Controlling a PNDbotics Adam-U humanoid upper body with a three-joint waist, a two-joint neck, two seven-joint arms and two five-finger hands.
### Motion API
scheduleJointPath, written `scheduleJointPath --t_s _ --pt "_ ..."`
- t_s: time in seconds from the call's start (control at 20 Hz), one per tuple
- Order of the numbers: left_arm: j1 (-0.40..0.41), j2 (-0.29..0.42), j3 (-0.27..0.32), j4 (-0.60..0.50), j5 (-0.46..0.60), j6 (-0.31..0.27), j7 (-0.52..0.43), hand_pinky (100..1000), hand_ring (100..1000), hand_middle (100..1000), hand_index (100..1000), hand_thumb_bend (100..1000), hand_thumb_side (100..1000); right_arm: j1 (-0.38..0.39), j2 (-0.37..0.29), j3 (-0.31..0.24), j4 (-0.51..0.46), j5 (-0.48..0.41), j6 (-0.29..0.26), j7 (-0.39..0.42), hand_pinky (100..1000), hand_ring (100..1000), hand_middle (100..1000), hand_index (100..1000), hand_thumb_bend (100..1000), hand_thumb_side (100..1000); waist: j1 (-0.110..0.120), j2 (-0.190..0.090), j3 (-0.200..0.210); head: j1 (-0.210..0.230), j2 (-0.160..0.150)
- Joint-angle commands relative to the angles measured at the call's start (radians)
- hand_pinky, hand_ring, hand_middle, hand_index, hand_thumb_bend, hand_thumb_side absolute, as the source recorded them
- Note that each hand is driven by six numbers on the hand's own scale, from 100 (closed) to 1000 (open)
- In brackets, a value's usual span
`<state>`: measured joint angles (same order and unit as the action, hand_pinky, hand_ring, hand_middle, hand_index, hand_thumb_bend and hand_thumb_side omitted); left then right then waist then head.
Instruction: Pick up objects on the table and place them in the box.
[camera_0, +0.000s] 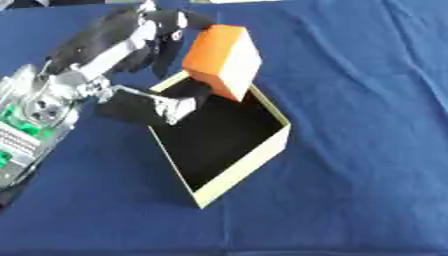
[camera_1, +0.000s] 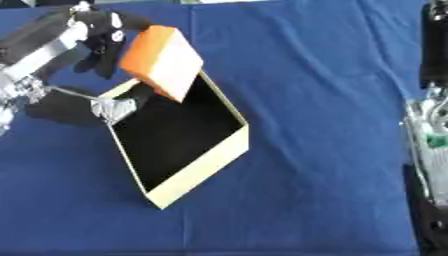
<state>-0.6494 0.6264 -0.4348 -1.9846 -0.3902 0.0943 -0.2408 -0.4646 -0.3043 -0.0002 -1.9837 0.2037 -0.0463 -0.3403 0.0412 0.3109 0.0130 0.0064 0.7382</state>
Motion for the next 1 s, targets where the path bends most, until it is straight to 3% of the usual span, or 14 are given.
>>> scheduleJointPath --t_s 0.05,0.7,0.85,1.0 --pt "0.005 0.019 0.001 -0.015 -0.067 -0.025 -0.001 104 318 207 324 100 213 -0.009 -0.010 -0.005 -0.016 -0.005 0.003 -0.001 755 736 516 717 100 836 -0.002 -0.015 -0.002 0.000 0.002" --pt "0.036 -0.010 -0.061 0.093 -0.180 -0.068 -0.051 147 344 223 339 100 191 -0.009 -0.003 -0.001 -0.016 -0.014 0.003 0.006 755 742 513 716 100 841 -0.002 -0.007 -0.021 0.013 -0.005" --pt "0.011 -0.034 -0.086 0.158 -0.220 -0.060 -0.089 161 352 227 344 100 183 -0.006 0.000 0.002 -0.016 -0.019 0.004 0.009 755 741 513 716 100 843 -0.002 -0.005 -0.024 0.019 -0.006" --pt "-0.010 -0.053 -0.092 0.225 -0.261 -0.090 -0.110 175 360 233 350 100 177 -0.003 -0.001 0.001 -0.016 -0.022 0.006 0.010 755 741 512 716 100 843 -0.002 -0.002 -0.022 0.021 -0.007"
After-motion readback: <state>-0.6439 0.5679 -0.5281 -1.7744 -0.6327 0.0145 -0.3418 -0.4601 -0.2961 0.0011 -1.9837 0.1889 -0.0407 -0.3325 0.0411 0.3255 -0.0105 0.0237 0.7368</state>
